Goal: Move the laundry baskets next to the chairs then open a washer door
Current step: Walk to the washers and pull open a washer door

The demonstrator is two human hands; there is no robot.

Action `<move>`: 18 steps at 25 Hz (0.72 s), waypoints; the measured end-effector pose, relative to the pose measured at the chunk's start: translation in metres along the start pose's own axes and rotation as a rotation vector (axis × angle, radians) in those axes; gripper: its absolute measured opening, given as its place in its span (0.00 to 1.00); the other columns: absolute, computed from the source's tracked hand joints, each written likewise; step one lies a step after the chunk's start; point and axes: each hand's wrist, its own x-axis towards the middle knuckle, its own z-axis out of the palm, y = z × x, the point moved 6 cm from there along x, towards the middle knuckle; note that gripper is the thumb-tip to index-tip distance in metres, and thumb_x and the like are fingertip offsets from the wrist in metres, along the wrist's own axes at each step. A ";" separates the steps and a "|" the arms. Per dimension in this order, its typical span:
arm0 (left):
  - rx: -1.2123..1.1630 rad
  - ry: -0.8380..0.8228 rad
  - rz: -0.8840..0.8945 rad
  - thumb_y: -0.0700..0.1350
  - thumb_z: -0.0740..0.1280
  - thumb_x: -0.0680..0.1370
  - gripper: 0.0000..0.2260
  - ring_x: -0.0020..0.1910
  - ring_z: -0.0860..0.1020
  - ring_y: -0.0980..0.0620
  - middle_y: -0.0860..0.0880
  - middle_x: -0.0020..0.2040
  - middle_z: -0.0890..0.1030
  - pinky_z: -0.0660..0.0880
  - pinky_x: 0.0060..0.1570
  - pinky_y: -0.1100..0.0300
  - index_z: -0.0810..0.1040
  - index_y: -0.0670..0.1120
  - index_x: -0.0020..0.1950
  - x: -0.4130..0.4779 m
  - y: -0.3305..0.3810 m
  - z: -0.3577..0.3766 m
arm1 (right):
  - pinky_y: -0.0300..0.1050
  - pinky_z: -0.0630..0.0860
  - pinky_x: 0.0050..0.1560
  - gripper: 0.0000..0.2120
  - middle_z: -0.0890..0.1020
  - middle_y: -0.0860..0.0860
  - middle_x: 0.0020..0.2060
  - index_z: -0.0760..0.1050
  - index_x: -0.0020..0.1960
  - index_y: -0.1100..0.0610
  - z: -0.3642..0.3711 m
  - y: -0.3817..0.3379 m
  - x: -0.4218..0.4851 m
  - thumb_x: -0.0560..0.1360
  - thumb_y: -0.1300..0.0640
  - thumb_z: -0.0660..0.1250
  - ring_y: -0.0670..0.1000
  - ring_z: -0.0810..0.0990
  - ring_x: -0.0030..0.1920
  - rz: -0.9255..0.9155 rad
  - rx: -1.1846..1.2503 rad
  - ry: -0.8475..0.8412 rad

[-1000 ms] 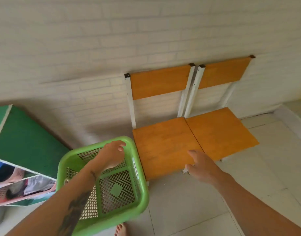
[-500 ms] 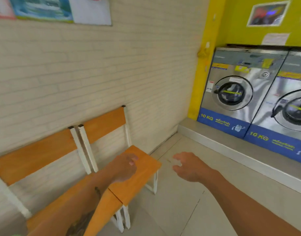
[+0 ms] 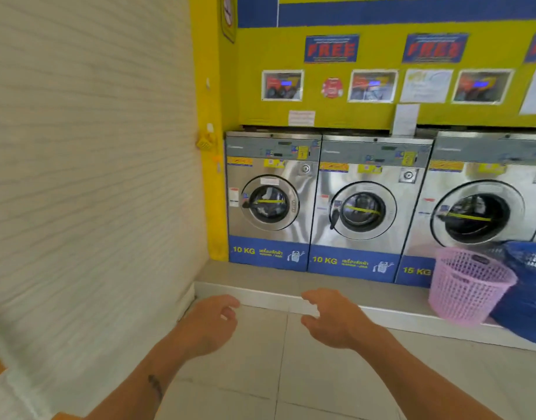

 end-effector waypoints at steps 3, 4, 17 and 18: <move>0.051 -0.042 0.108 0.44 0.60 0.78 0.12 0.35 0.74 0.57 0.52 0.51 0.78 0.69 0.32 0.74 0.79 0.52 0.58 0.087 0.024 0.009 | 0.50 0.62 0.72 0.26 0.67 0.47 0.73 0.65 0.73 0.48 -0.029 0.031 0.057 0.76 0.45 0.61 0.50 0.65 0.73 0.093 0.010 0.064; 0.079 -0.060 0.148 0.44 0.60 0.79 0.12 0.36 0.74 0.57 0.53 0.51 0.78 0.69 0.33 0.74 0.79 0.52 0.58 0.115 0.032 0.013 | 0.49 0.62 0.73 0.27 0.66 0.47 0.74 0.64 0.74 0.48 -0.037 0.042 0.075 0.76 0.44 0.61 0.50 0.65 0.73 0.121 0.011 0.090; -0.042 -0.258 0.308 0.41 0.64 0.77 0.12 0.42 0.80 0.61 0.57 0.46 0.81 0.75 0.43 0.70 0.77 0.60 0.51 0.423 0.168 0.163 | 0.48 0.68 0.68 0.27 0.69 0.45 0.72 0.64 0.73 0.47 -0.147 0.261 0.316 0.76 0.44 0.62 0.49 0.70 0.68 0.276 0.108 0.270; -0.050 -0.268 0.293 0.41 0.64 0.77 0.13 0.43 0.80 0.60 0.56 0.47 0.82 0.75 0.44 0.70 0.76 0.61 0.50 0.448 0.177 0.176 | 0.47 0.67 0.68 0.27 0.69 0.46 0.71 0.64 0.73 0.47 -0.158 0.278 0.338 0.76 0.45 0.62 0.49 0.69 0.69 0.270 0.111 0.264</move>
